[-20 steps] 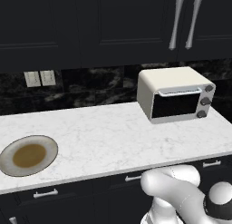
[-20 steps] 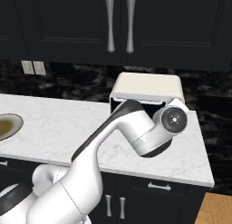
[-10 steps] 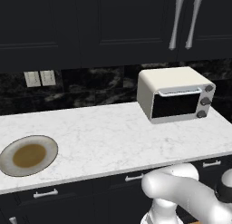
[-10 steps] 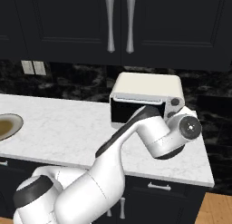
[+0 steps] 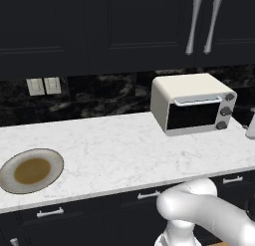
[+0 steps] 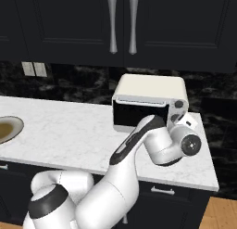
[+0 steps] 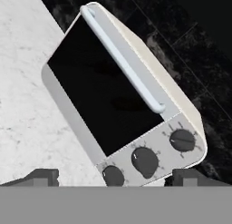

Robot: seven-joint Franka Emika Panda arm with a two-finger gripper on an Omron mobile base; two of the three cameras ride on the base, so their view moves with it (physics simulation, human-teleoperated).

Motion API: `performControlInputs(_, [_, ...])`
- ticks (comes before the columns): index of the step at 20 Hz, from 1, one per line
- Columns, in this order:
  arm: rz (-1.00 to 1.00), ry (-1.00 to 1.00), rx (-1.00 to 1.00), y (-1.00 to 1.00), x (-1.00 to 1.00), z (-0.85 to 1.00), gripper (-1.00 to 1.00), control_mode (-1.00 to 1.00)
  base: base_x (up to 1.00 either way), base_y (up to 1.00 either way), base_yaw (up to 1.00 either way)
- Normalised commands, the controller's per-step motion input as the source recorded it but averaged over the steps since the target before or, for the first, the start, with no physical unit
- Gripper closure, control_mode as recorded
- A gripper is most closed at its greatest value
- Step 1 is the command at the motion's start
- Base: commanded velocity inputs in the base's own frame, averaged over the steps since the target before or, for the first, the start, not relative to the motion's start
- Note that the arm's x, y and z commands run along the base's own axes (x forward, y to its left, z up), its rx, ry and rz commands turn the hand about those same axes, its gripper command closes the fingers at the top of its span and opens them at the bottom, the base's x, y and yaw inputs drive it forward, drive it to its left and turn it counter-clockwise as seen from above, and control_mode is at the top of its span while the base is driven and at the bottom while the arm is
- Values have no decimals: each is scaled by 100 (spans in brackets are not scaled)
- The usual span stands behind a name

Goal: Pick up the kebab skewer and baguette bread, and place them inside the toaster oven. Close the toaster oven door and start by setting the timer.

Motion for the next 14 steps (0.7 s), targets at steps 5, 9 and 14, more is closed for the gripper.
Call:
performControlInputs(5, [9,-19,0,-14,47,-11,-100,-100,0,0,0])
performControlInputs(9, [8,-15,0,-36,37,-15,-100,-100,0,0,0])
performControlInputs(14, [8,-17,0,-31,30,-24,-100,-100,0,0,0])
